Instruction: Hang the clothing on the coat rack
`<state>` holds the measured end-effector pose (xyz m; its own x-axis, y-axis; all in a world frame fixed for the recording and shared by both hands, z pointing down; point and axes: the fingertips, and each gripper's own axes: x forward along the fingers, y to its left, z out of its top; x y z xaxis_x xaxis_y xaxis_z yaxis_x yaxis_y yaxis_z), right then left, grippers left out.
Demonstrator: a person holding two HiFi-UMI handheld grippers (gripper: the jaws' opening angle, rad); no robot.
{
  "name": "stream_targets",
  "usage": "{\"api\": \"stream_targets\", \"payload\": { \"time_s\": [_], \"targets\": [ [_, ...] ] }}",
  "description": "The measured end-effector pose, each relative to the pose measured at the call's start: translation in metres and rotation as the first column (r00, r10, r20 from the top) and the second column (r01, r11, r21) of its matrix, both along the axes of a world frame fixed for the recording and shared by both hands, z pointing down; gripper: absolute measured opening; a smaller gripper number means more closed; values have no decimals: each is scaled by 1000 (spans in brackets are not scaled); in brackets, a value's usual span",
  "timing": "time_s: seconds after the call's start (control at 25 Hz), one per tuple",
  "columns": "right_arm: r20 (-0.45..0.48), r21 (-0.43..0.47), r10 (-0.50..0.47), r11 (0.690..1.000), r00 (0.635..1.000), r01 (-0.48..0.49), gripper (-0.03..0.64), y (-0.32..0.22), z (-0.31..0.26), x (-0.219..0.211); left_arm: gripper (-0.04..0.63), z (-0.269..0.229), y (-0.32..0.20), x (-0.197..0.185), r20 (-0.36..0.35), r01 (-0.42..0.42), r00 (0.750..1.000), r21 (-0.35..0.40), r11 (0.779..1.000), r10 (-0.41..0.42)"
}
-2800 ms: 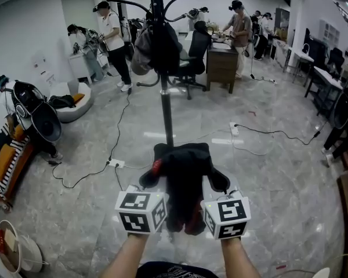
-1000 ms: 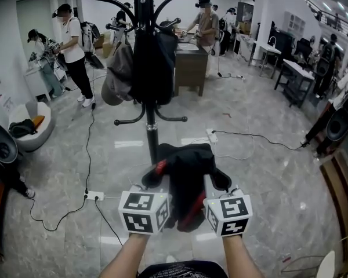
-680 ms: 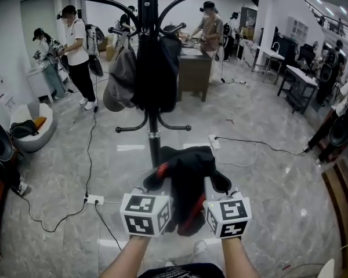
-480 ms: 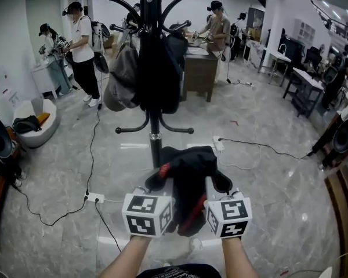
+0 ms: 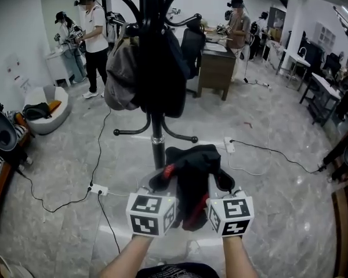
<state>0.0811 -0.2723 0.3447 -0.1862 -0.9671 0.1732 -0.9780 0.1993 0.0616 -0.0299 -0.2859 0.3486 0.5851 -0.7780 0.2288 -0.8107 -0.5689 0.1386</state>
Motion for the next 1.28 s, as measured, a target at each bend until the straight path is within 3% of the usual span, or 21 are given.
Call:
{"api": "stream_targets", "payload": {
  "time_s": [0.68,1.28],
  "targets": [
    [3,2,-143,990,990,143,33,-66,2,27,32,7,-43,26,15,140,990,-9,990,-140],
    [-13,12,-296,955,955,296,34,-112,1,31,32,11,-65,33,22,283,959,-8,959,-283]
  ]
}}
